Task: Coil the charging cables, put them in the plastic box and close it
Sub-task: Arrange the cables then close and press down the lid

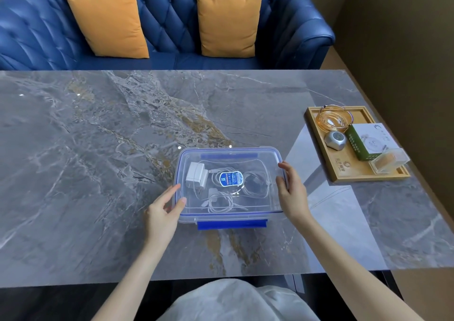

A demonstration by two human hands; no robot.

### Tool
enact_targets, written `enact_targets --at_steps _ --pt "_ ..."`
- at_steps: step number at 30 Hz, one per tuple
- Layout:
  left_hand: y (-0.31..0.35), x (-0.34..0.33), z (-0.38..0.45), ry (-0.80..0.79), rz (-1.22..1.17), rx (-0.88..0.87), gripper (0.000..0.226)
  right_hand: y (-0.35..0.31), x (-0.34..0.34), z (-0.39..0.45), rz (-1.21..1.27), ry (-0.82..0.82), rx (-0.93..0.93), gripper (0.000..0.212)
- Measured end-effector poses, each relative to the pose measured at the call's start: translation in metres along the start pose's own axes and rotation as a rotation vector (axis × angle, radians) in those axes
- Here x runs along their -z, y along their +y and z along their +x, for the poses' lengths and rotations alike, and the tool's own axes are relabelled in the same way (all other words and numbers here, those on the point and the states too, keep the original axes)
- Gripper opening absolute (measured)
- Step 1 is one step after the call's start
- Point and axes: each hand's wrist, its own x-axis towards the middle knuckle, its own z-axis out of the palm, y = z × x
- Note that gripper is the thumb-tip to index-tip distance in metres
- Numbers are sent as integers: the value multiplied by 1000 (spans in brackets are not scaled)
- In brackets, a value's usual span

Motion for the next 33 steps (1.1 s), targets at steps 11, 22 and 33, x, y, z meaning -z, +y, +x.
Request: enact_targets --at_steps 11,22,33 --pt "-16 10 8 -101 278 -124 36 -5 15 1 -622 -86 278 37" --pt "-24 -30 -15 -294 1132 -792 99 2 -20 -44 -1108 -276 730 100" --pt "-17 -22 -14 -288 1006 -822 90 7 -9 -39 -910 -408 783 71"
